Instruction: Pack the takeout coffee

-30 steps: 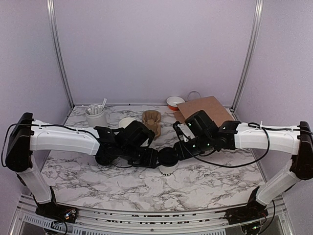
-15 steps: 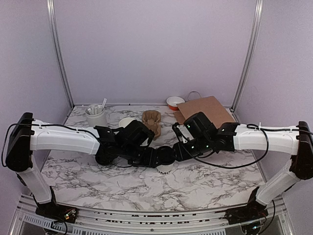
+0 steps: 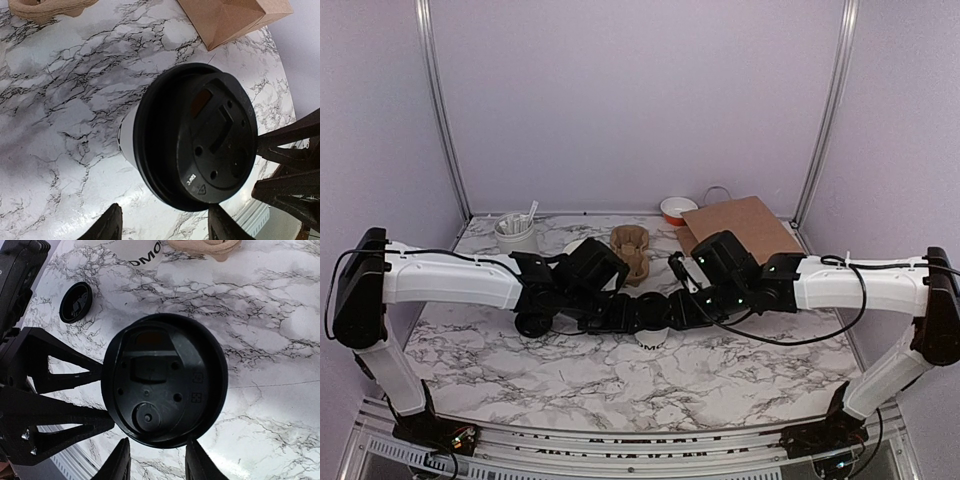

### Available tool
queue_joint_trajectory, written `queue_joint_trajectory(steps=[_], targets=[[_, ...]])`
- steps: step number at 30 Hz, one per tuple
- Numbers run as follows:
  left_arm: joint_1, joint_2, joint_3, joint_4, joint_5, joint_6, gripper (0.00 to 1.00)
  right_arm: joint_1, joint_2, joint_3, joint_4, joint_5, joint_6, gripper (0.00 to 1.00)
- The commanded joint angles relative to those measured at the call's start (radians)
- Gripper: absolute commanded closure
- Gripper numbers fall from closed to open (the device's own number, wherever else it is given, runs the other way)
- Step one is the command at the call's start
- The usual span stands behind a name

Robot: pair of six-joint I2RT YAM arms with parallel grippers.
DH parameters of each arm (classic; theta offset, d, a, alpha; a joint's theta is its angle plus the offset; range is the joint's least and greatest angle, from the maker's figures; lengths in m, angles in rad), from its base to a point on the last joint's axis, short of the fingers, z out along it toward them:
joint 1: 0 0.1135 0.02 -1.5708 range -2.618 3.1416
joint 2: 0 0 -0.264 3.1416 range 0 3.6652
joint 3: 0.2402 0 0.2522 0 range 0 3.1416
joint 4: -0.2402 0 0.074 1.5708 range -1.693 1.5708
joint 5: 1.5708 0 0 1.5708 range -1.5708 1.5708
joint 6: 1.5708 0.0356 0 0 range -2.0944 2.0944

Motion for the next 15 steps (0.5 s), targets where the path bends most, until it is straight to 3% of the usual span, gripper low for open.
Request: queue_joint_trajectory(steps=[1,6,10,15], targets=[[0.005,-0.041,-0.010,-0.009,0.017,0.012,0.41,0.010,0.009,0.026,0.005,0.021,0.015,0.64],[0.006,-0.083,-0.031,-0.009,0.019,0.026,0.41,0.011,-0.005,0.032,-0.007,0.056,-0.009,0.64],[0.010,-0.089,-0.038,-0.009,0.015,0.018,0.41,0.006,-0.014,0.066,-0.032,0.103,-0.070,0.57],[0.033,-0.108,-0.035,-0.010,-0.011,-0.008,0.41,-0.037,-0.001,0.085,-0.025,0.039,-0.125,0.53]])
